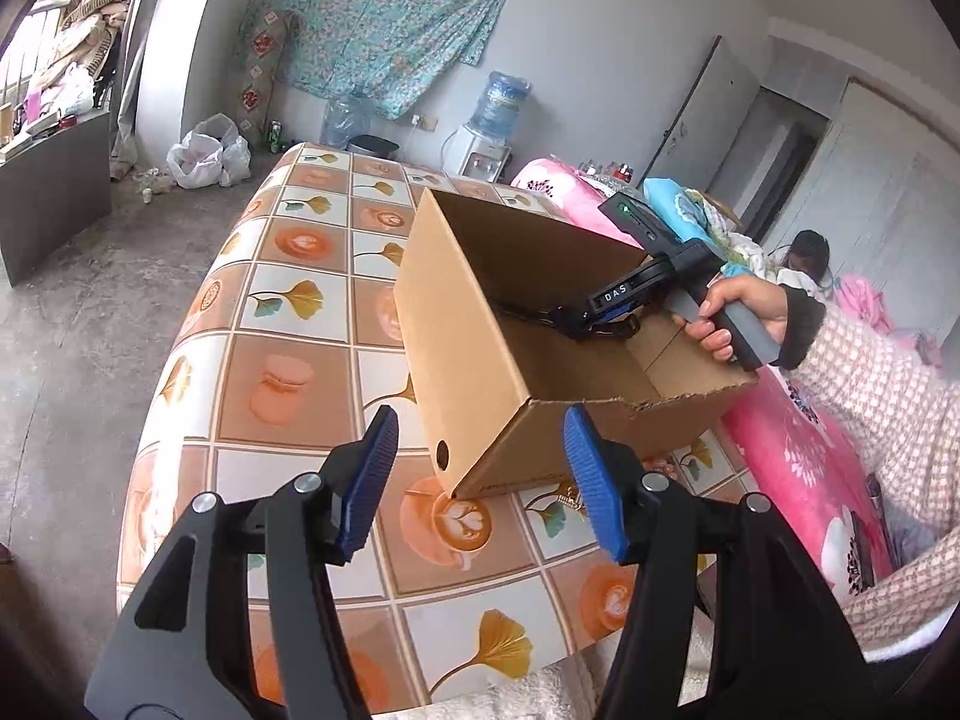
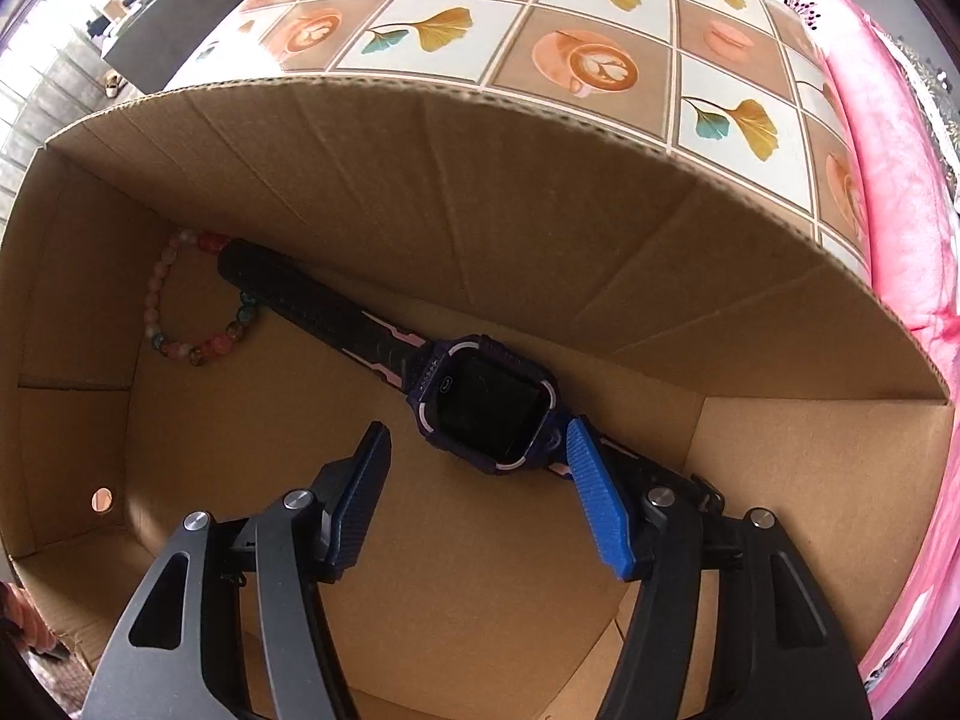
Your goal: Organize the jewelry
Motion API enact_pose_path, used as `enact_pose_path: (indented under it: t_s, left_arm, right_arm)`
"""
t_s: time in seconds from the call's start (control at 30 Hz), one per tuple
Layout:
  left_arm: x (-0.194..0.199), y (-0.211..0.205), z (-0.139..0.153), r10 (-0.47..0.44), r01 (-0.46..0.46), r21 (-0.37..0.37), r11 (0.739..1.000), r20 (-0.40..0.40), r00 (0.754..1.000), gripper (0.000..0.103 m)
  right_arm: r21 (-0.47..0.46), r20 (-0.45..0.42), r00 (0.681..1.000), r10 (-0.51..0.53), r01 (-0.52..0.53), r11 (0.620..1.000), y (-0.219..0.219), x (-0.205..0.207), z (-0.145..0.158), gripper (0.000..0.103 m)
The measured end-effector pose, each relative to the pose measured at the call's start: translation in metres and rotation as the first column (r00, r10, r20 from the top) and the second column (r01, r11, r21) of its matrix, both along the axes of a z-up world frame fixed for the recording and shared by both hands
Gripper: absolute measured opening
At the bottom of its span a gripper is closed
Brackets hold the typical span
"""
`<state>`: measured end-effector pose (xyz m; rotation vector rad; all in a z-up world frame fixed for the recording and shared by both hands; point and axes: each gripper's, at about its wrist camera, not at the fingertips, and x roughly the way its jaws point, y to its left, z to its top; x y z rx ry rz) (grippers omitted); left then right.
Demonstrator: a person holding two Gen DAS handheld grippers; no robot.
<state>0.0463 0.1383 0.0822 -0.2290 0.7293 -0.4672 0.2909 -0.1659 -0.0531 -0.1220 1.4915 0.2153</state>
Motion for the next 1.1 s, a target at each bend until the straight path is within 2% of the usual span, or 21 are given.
enact_pose_path:
  t_s: [0.13, 0.17, 0.3, 0.37, 0.63, 0.73, 0.87, 0.93, 1.03, 1.1]
  left_arm:
    - [-0.003, 0.004, -0.010, -0.009, 0.009, -0.002, 1.000, -0.006, 1.000, 0.058]
    - [-0.003, 0.005, -0.011, -0.010, 0.010, -0.009, 1.000, -0.010, 1.000, 0.058]
    - [-0.003, 0.010, -0.018, -0.001, 0.000, -0.036, 0.999, -0.021, 1.000, 0.058]
    - [-0.003, 0.012, -0.020, 0.003, -0.005, -0.050, 0.999, -0.024, 1.000, 0.058]
    - [0.001, 0.013, -0.032, 0.006, -0.010, -0.073, 0.997, -0.057, 0.998, 0.059]
    - [-0.001, 0.010, -0.034, 0.007, -0.011, -0.066, 0.998, -0.059, 0.998, 0.061]
    - [-0.007, 0.004, -0.036, 0.004, -0.007, -0.051, 0.999, -0.063, 0.998, 0.065]
    - [-0.010, -0.002, -0.039, -0.002, -0.001, -0.041, 0.999, -0.076, 0.997, 0.068]
    - [-0.015, -0.017, -0.046, -0.010, 0.011, 0.009, 1.000, -0.101, 0.995, 0.069]
    - [-0.019, -0.029, -0.052, -0.020, 0.025, 0.046, 0.999, -0.113, 0.993, 0.071]
  right_arm:
    - [-0.023, 0.039, 0.999, -0.010, 0.011, 1.000, 0.002, 0.001, 0.004, 0.061]
    - [-0.029, 0.047, 0.999, -0.005, 0.007, 1.000, 0.002, 0.001, 0.004, 0.067]
    - [-0.012, -0.008, 0.999, -0.043, 0.043, 0.999, 0.002, 0.003, -0.009, 0.071]
    - [-0.003, -0.009, 0.999, -0.034, 0.034, 0.999, 0.006, 0.000, -0.009, 0.076]
    - [0.173, -0.121, 0.988, -0.095, 0.115, 0.978, 0.008, -0.014, -0.002, 0.076]
    - [0.123, -0.021, 0.995, -0.093, 0.095, 0.988, 0.010, -0.022, 0.018, 0.076]
    - [0.191, 0.142, 0.984, -0.105, 0.077, 0.979, 0.011, -0.047, 0.073, 0.076]
    - [0.233, 0.241, 0.965, -0.108, 0.051, 0.971, 0.009, -0.071, 0.106, 0.076]
    - [0.304, 0.389, 0.916, -0.093, -0.032, 0.952, 0.004, -0.125, 0.155, 0.076]
    - [0.351, 0.455, 0.885, -0.094, -0.082, 0.933, -0.006, -0.157, 0.180, 0.076]
